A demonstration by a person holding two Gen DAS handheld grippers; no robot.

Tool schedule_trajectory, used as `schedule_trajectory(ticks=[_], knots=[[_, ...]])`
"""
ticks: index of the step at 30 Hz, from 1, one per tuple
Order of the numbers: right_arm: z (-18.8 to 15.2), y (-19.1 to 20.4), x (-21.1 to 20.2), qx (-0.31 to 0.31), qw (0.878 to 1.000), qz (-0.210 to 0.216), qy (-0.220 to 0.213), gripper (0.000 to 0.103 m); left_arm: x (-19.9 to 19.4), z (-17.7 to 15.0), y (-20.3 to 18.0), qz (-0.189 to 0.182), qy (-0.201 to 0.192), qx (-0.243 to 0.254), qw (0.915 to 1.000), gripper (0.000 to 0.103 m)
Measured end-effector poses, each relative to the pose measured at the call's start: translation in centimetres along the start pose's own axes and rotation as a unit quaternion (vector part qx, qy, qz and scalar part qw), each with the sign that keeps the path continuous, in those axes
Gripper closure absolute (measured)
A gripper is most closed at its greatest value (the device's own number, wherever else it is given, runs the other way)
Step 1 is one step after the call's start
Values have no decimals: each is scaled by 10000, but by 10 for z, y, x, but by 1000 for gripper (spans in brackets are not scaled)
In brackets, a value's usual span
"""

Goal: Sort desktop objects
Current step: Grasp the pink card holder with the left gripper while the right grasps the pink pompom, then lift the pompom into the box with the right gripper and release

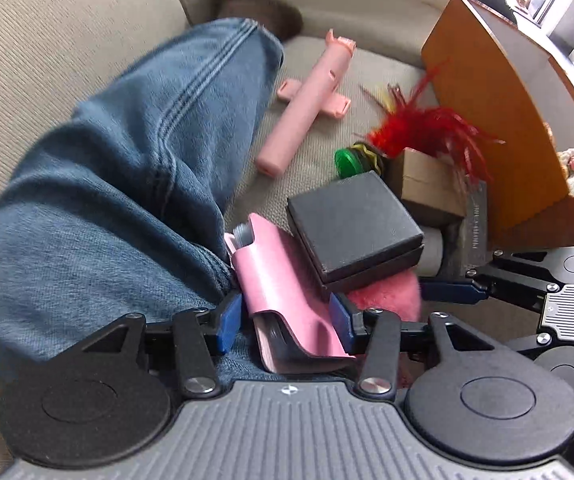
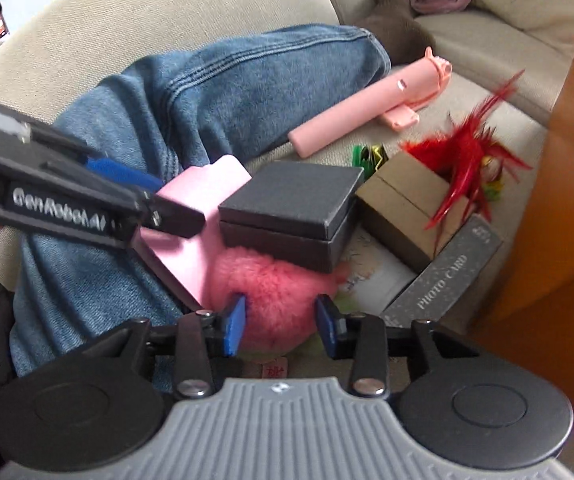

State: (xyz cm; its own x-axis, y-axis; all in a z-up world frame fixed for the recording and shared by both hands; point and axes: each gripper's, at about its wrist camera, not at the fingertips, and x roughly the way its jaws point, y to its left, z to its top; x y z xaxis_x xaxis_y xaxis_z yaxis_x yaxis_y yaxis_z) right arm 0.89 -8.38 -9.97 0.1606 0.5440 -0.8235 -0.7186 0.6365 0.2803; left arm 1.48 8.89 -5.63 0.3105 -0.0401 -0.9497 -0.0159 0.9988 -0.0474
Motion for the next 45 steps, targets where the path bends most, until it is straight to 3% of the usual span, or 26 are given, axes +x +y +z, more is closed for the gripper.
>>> schedule_trajectory(ticks=[5,10,17,23,29,31,37,45], knots=[[1,-1,12,32,9998,163,72,56,2,1,1,-110,-5,-110,9999,49],[7,8,20,-230,9997,36,-25,56,1,0,0,-270,-112,-195,9994,67],[1,19,21,-579,9982,-63,111,59,11,0,0,-344,30,-234,9991,67],[0,28,28,-875,9955,-358,-96,60,16,-4,1,-257,-83,-197,9994,69],[-3,20,19,-648,9973,-193,-296,79,3,-9,7,-270,-247,-232,9991,71],[-5,17,14,-572,9975,-164,-377,98,-4,-10,12,-316,-292,-285,9987,72],[-11,11,1,-242,9988,-42,-424,100,-28,-13,19,-411,-603,-357,9967,74],[-13,15,-51,-195,9954,-1,-941,102,-64,-13,18,-704,-1143,-345,9903,82]])
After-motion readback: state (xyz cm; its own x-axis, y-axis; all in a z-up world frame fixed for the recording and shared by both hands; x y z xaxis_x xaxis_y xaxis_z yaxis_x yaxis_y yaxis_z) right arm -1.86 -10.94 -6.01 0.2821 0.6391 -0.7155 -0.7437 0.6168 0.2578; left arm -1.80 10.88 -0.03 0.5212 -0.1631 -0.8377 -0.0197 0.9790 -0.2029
